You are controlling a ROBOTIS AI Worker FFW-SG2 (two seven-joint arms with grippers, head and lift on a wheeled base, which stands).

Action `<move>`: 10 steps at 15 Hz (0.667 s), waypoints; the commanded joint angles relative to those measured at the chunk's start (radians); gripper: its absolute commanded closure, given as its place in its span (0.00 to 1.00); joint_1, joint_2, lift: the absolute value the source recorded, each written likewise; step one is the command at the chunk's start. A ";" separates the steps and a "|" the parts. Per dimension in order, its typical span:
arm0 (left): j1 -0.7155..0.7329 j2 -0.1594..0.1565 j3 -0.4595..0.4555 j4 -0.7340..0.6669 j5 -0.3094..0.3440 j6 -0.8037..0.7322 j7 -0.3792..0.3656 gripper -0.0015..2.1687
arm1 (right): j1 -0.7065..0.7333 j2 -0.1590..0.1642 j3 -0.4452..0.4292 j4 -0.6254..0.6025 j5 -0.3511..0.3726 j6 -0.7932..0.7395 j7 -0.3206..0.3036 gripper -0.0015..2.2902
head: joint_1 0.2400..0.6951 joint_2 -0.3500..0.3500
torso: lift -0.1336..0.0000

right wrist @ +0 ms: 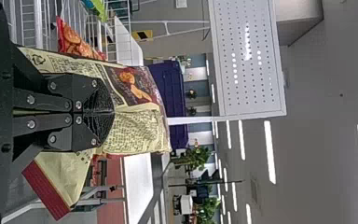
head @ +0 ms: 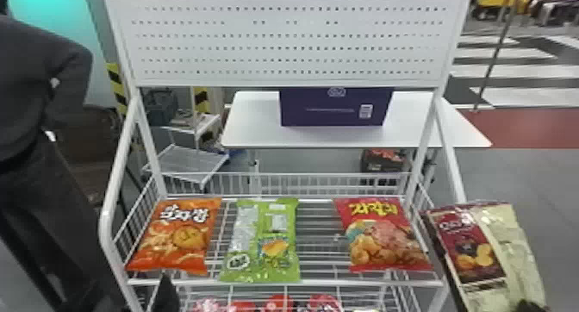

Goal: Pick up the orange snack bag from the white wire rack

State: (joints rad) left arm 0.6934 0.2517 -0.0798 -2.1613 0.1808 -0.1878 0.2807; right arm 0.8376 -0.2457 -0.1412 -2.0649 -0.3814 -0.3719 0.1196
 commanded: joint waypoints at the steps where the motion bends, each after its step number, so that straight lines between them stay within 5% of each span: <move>1: 0.000 0.001 0.000 0.000 0.000 0.000 0.000 0.02 | 0.000 0.000 0.000 0.000 -0.001 0.000 0.000 0.99 | 0.57 0.50 | 1.00; 10: -0.032 0.000 -0.012 0.026 -0.001 0.006 -0.001 0.02 | -0.005 -0.003 0.002 0.006 -0.001 0.000 0.000 0.99 | 0.57 0.50 | 1.00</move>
State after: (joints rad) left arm 0.6814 0.2537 -0.0852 -2.1506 0.1806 -0.1865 0.2800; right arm 0.8355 -0.2471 -0.1410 -2.0608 -0.3814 -0.3719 0.1196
